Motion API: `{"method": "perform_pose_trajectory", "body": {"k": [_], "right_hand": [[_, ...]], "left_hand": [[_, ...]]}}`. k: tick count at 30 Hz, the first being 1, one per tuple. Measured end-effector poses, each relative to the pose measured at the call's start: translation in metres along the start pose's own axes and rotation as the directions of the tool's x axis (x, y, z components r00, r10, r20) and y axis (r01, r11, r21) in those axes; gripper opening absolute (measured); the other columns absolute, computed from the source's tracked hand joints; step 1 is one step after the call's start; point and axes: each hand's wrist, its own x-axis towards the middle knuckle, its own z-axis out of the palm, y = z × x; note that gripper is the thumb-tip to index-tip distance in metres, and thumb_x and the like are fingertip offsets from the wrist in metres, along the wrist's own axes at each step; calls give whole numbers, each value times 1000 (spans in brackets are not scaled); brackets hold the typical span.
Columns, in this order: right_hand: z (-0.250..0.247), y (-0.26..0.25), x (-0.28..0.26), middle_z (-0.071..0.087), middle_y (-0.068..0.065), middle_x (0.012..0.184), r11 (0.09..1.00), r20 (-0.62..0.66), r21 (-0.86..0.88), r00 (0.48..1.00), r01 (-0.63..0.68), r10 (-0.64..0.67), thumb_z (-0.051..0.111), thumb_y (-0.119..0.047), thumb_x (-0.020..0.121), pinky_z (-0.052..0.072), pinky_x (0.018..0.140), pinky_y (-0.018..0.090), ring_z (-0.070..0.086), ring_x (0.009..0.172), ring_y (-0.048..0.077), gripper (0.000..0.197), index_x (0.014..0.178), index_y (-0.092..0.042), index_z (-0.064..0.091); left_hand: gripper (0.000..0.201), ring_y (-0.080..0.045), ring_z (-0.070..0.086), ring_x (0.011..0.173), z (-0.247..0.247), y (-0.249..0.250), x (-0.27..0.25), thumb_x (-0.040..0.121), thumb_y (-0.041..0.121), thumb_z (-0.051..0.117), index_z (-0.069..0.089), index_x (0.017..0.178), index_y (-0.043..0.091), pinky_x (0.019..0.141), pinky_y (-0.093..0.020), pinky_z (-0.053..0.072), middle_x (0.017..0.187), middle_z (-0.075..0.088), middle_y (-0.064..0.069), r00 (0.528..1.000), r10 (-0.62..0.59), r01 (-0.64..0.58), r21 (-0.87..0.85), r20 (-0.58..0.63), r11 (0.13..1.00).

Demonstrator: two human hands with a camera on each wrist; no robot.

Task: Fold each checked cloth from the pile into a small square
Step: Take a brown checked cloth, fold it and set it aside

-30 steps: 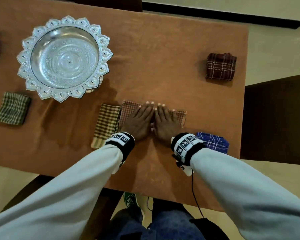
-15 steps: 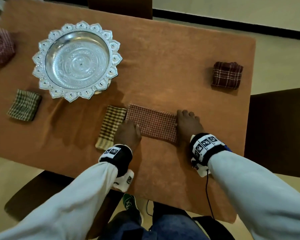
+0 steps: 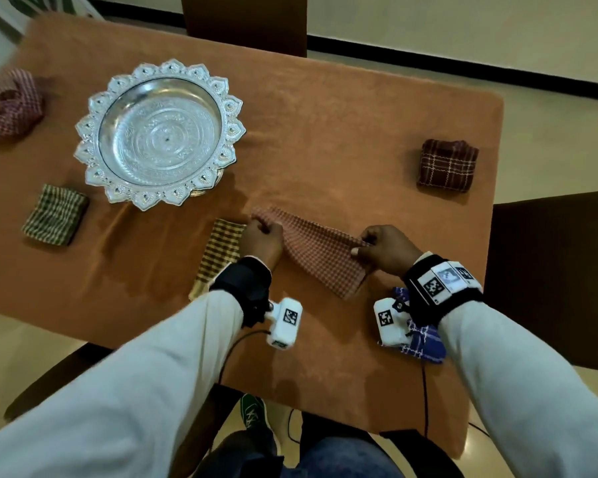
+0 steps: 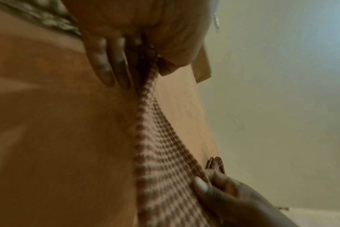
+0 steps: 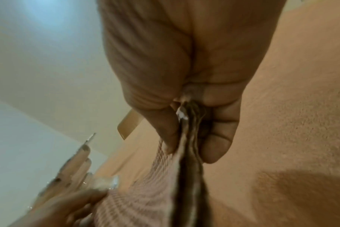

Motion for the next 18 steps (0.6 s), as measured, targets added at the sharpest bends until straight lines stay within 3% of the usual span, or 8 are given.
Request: {"method": "perform_pose_trajectory", "body": {"k": [3,5,8,9,11,13,15,18], "right_hand": [[2,-6,-28,65,8,74,974,-9,226,1000,9,-7,68,-6,89,60,62,36,66,63,21,10,84,-5,59],[13,-6,-41,66,10,75,922,-11,387,1000,-19,25,67,-4,89,60,63,36,66,66,24,10,86,-3,57],[43,2,-43,65,18,82,845,-2,511,983,-158,185,65,-1,90,60,62,39,65,65,28,9,90,-1,56],[55,8,-41,66,19,83,833,18,513,972,-210,234,63,0,90,60,65,42,66,63,29,6,91,1,57],[73,20,-35,68,19,78,826,44,493,956,-273,289,61,-3,92,58,71,47,66,58,29,4,92,1,61],[82,28,-32,71,17,76,838,1,464,946,-287,323,61,-8,90,59,70,48,68,57,30,7,88,-4,67],[83,32,-33,74,15,77,847,-63,449,935,-285,348,63,-15,87,60,66,46,70,61,32,11,82,-9,70],[77,34,-34,73,22,75,813,-104,498,910,-302,402,62,-10,84,58,61,46,69,59,35,14,79,0,70]], "left_hand": [[26,-19,59,92,-9,30,17,95,24,58,58,107,0,75,-25,40,99,64,-10,980,198,-199,-128,-21,972],[27,-25,64,93,-10,36,29,95,27,59,55,104,3,82,-34,50,101,67,-13,975,221,-217,-173,7,961],[46,-31,71,78,3,16,36,90,49,58,61,93,3,71,-48,59,92,71,-18,990,26,-14,-92,136,996],[48,-31,70,68,6,6,33,88,51,60,61,88,3,65,-48,60,83,71,-18,975,-64,78,-57,215,995],[38,-28,63,51,10,-14,12,87,40,66,62,79,2,56,-39,55,69,66,-13,895,-196,193,48,401,980],[35,-28,65,51,17,-33,-6,78,36,73,68,74,1,57,-36,57,65,69,-12,865,-204,125,197,459,972],[40,-26,71,60,27,-53,-17,69,41,75,71,77,2,67,-36,61,67,73,-11,890,-179,59,283,420,957],[53,-28,72,78,39,-60,-34,69,49,74,72,91,1,76,-36,60,88,75,-11,899,-161,29,312,408,950]]}}
